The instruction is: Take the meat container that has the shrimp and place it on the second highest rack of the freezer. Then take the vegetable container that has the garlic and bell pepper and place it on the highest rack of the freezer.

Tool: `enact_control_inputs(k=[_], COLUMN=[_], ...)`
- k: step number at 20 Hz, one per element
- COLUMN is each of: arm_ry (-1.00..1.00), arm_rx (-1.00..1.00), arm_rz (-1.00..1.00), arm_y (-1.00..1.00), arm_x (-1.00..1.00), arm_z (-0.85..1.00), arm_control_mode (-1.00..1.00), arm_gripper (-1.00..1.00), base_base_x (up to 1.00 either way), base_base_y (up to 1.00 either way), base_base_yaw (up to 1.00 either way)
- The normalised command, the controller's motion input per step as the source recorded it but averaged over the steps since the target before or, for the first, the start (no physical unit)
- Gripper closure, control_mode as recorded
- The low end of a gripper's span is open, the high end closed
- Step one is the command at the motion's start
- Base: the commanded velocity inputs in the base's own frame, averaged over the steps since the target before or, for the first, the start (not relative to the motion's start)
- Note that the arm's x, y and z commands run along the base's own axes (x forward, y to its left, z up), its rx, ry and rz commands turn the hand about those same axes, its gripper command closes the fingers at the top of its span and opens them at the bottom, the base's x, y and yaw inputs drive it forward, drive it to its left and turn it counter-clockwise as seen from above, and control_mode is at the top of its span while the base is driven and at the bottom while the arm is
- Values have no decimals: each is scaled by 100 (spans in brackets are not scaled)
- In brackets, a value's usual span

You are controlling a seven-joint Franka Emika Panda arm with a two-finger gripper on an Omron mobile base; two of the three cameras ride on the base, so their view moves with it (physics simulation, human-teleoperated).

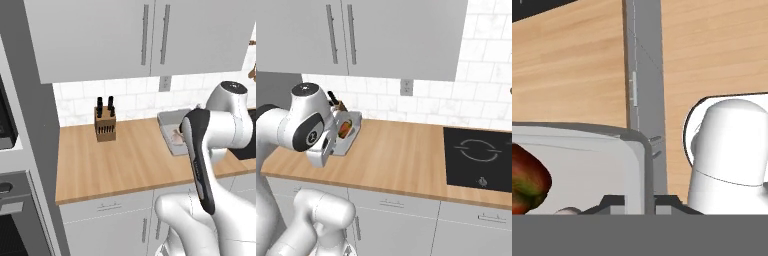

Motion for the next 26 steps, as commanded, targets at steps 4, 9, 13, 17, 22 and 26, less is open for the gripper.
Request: enact_control_inputs(k=[4, 9, 13, 17, 22, 26], arm_ry=[0, 0, 0, 0, 0, 0], arm_rx=[0, 0, 0, 0, 0, 0], arm_rz=[0, 0, 0, 0, 0, 0], arm_y=[7, 3, 0, 0, 0, 0], arm_x=[-21, -1, 0, 0, 0, 0], arm_z=[10, 3, 0, 0, 0, 0], arm_control_mode=[-100, 100, 100, 100, 100, 100], arm_gripper=[100, 100, 100, 100, 100, 100], base_base_x=[0, -13, -85, -88, -4, 8], base_base_y=[0, 1, -41, -23, -6, -5], base_base_yaw=[0, 0, 24, 75, 95, 96])
